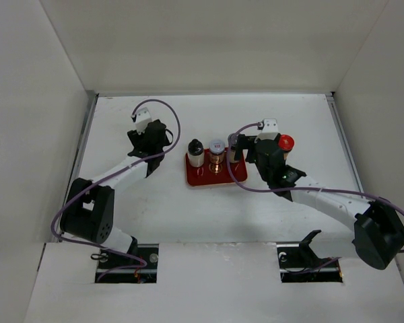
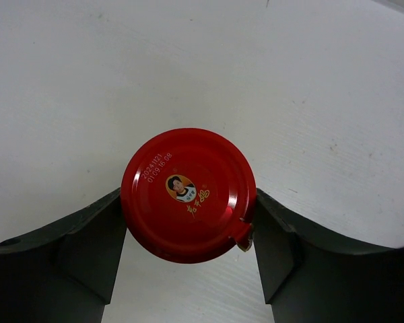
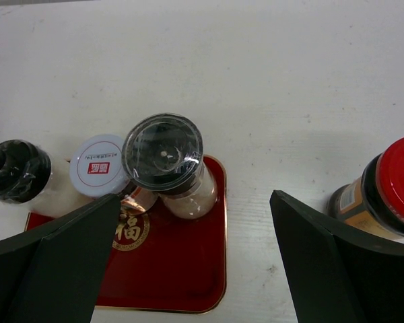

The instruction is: Organize the condiment bottles

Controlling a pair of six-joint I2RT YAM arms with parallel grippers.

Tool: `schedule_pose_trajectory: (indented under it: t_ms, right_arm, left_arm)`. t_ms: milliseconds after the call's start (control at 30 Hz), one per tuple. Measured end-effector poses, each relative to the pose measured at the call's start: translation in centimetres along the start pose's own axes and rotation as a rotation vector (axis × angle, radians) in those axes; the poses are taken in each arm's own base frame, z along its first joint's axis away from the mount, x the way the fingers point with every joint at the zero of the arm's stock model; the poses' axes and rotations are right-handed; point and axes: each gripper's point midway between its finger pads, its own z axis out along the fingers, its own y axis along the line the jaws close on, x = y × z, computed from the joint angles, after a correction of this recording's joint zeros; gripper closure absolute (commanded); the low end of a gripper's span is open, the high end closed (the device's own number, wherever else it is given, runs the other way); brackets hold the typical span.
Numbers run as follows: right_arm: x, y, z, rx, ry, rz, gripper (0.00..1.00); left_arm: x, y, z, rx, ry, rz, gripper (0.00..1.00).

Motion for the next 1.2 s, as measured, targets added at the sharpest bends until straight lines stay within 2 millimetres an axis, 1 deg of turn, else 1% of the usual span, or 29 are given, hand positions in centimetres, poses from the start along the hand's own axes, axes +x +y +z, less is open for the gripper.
schedule_pose_trajectory:
  t_ms: [67,167,300,467,567,667,733,800,1000,1100,1200]
  right_arm:
    - [0.0,0.0,0.0,0.001,-0.001,0.0,0.0]
    - [0.1,-0.1,0.0,0.001,-0.002,0.001,0.0]
    - [0.4,-0.2,0.0,0.003,0.004,-0.002,0.0]
    - [0.4,-0.2,0.0,0.003,0.002,-0.001,0.0]
    - [0.2,-0.1,0.0,0.001,-0.005,0.003,0.0]
    - [-0.1,-0.1,0.0,0.0,-0.015,0.013,0.0]
    - [-0.2,-0.2,0.0,0.003,-0.023,0.022,0.0]
    - [-0.2,-0.5,-0.1,0.008,-0.026,0.027,0.0]
    - [-0.7,-1.7,-0.3,0.034,-0.044,0.052,0.0]
    - [-0.9,-2.1,-0.4,0.041,-0.052,0.065,0.0]
    - [-0.9,-2.2,-0.4,0.043,-0.053,0.07,0.0]
  left_arm:
    - [0.1,0.1,-0.5,0.008,-0.009,-0.01,0.63]
    - [0.6,0.8,-2.3,0.027,-0.018,-0.01,0.65]
    - [1.5,1.5,-6.2,0.08,-0.03,0.016,0.66]
    - [1.5,0.6,-11.2,0.203,-0.066,0.035,0.69]
    - [1.1,0.1,-13.7,0.27,-0.086,0.033,0.69]
    - [0.8,-0.5,-15.6,0.322,-0.103,0.033,0.69]
    - [1.2,-1.2,-16.5,0.354,-0.103,0.047,0.69]
    - [2.1,-2.2,-17.1,0.381,-0.09,0.08,0.69]
    - [4.8,-6.4,-17.9,0.442,-0.032,0.198,0.69]
    - [5.2,-8.8,-18.2,0.475,-0.029,0.222,0.69]
    - [5.1,-10.7,-18.4,0.503,-0.04,0.226,0.69]
